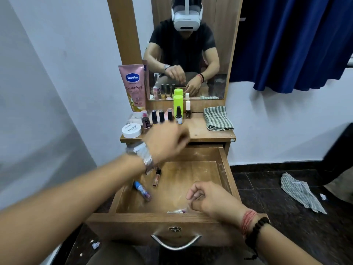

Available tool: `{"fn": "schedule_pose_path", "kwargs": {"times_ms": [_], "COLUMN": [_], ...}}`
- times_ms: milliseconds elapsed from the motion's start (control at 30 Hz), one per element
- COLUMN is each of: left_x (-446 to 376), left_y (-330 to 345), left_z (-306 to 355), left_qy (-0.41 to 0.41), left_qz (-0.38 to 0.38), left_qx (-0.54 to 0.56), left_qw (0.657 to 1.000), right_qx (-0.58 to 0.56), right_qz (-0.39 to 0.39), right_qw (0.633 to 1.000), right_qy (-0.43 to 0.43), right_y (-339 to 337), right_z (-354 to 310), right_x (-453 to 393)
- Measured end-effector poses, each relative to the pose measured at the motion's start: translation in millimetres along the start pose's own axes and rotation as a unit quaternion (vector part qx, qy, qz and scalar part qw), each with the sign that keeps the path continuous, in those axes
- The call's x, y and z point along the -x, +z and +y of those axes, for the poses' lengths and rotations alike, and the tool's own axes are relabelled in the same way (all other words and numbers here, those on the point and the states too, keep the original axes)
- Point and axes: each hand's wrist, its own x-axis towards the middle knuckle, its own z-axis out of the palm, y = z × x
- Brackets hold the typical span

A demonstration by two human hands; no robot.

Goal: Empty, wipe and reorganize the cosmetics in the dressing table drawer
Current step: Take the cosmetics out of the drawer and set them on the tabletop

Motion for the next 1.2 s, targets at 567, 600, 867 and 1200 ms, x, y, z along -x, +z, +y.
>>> {"fn": "schedule_pose_path", "kwargs": {"times_ms": [567, 600, 867, 1200], "left_x": [70.0, 69.1, 64.5, 56.5], "left_y": [84.4, 86.1, 88.9, 81.3], "left_z": [-2.5, -0.4, 11.5, 10.9], "left_qy": [-0.039, -0.033, 0.007, 0.002], "left_qz": [-0.291, -0.303, -0.361, -0.275], "left_qx": [0.119, 0.125, 0.110, 0.064], "left_qw": [0.949, 0.944, 0.926, 0.959], "right_qx": [-0.067, -0.063, -0.029, -0.052], "right_qz": [0.261, 0.256, 0.167, 0.140], "right_qw": [0.958, 0.960, 0.982, 0.987], "right_qy": [-0.095, -0.096, -0.084, -0.049], "right_y": [-38.5, -37.3, -12.9, -11.0], "right_z": [1.0, 1.8, 12.2, 20.9], "right_x": [4.6, 3.9, -1.5, -7.2]}}
